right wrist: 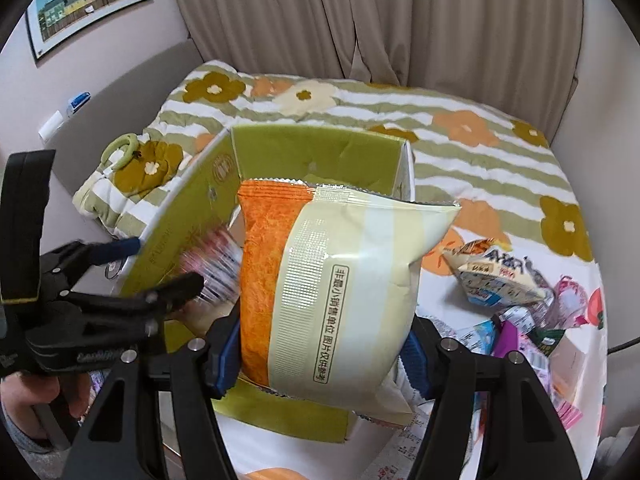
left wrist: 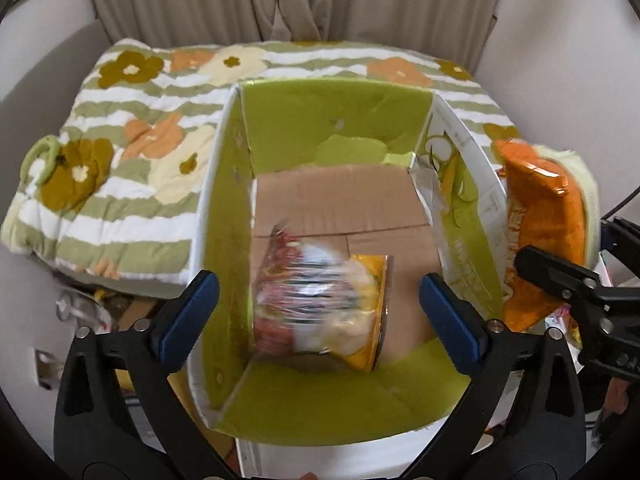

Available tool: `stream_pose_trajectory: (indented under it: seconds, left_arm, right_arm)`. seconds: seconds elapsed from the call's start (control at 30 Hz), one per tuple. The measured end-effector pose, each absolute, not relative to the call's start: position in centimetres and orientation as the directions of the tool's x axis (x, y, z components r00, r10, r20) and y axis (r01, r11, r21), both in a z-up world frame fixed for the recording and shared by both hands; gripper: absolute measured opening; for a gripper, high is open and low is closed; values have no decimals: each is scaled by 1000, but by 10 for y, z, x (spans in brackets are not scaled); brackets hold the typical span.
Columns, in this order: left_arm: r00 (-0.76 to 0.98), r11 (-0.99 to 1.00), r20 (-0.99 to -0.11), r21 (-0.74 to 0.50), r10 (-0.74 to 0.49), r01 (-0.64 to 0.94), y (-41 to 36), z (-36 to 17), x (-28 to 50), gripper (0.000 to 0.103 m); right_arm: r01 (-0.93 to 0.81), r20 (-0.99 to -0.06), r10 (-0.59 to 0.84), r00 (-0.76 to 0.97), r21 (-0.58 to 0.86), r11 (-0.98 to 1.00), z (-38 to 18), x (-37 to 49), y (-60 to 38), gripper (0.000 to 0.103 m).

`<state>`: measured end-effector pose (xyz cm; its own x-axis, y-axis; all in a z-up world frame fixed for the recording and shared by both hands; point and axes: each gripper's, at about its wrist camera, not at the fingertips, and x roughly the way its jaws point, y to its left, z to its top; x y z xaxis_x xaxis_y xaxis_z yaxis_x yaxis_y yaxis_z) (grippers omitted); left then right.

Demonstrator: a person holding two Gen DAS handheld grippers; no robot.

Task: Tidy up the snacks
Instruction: 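Carry both bags over the yellow-green box and open both tools to drop them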

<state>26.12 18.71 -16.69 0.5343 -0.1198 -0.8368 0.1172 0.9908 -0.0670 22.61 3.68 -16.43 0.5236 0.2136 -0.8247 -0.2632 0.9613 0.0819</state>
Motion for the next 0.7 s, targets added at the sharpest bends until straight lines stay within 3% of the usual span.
stream_pose_trajectory:
  seconds: [0.6,0.63,0.7]
  left_arm:
    - [575,998,-818,-45,-14,-39,232,-145,241,100]
    - [576,998,-818,-46,-13,-44,234,-145,240,100]
    - [570,998,-821,-49,-12,-50,236,-148,239,100]
  right_arm:
    - [-406,-872,305,384,137,903,-202,250,73,62]
    - [-408,-873,302,382,134,903,-204,251,74,63]
    - [-408,-877,300,375,135,903,-208,251,75,74]
